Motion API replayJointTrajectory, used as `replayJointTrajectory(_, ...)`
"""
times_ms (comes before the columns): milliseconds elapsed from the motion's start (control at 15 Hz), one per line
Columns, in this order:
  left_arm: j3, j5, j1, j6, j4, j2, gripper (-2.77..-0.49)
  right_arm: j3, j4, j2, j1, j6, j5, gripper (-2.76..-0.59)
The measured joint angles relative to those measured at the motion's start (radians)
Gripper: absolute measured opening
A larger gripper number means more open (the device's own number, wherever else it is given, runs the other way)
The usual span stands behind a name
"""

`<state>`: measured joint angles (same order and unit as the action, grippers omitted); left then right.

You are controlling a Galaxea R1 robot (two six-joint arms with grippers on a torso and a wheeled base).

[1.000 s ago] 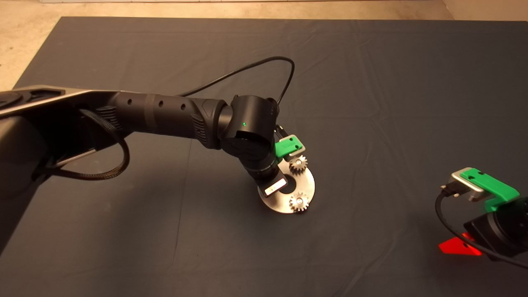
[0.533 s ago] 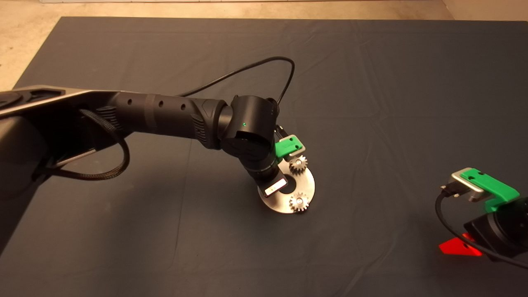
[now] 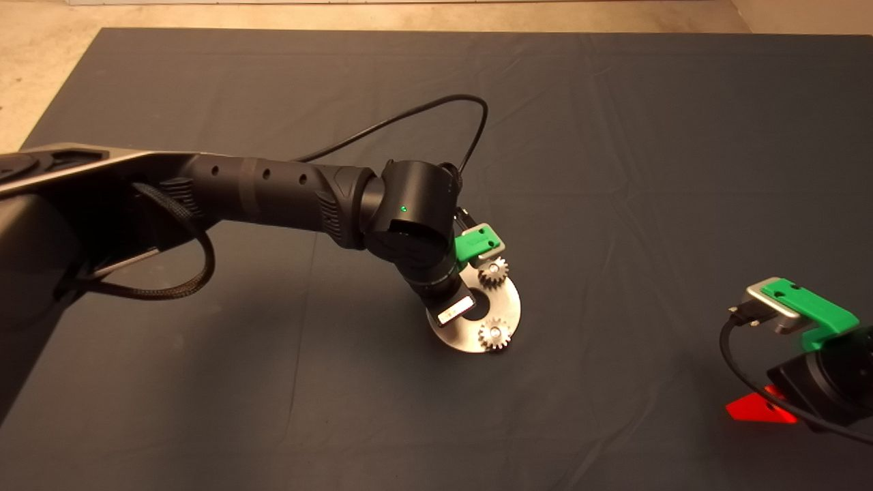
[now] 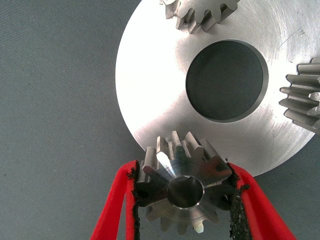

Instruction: Install three planetary gears onto the carrier pins

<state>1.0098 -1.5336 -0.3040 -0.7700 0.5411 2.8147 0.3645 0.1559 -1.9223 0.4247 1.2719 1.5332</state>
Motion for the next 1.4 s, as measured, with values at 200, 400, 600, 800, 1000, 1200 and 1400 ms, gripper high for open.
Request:
replayJointTrajectory(200,-0.002,-0.002,0.007,0.001,0.014,-0.001,-2.44,0.0,0.0,0.0,0.0,0.0,0.0,-1.16)
replayJointTrajectory(400,-0.002,-0.003,0.029,0.001,0.027,-0.003,-2.44,0.0,0.0,0.0,0.001,0.0,-0.001,-1.16)
replayJointTrajectory(600,-0.015,-0.004,0.033,0.001,0.027,-0.003,-2.45,0.0,0.0,0.0,0.002,0.0,0.0,-1.16)
replayJointTrajectory(800,-0.02,0.003,0.035,0.002,0.027,-0.008,-2.44,0.0,-0.001,0.0,0.002,0.0,0.0,-1.16)
replayJointTrajectory(1000,-0.023,0.006,0.035,0.003,0.027,-0.011,-2.44,0.0,-0.001,0.0,0.002,0.0,-0.001,-1.16)
replayJointTrajectory(1200,-0.03,0.013,0.035,0.004,0.028,-0.019,-2.44,0.0,-0.001,0.0,0.002,0.0,0.0,-1.16)
replayJointTrajectory(1400,-0.033,0.016,0.035,0.004,0.027,-0.024,-2.41,0.0,-0.001,0.0,0.002,0.0,0.0,-1.16)
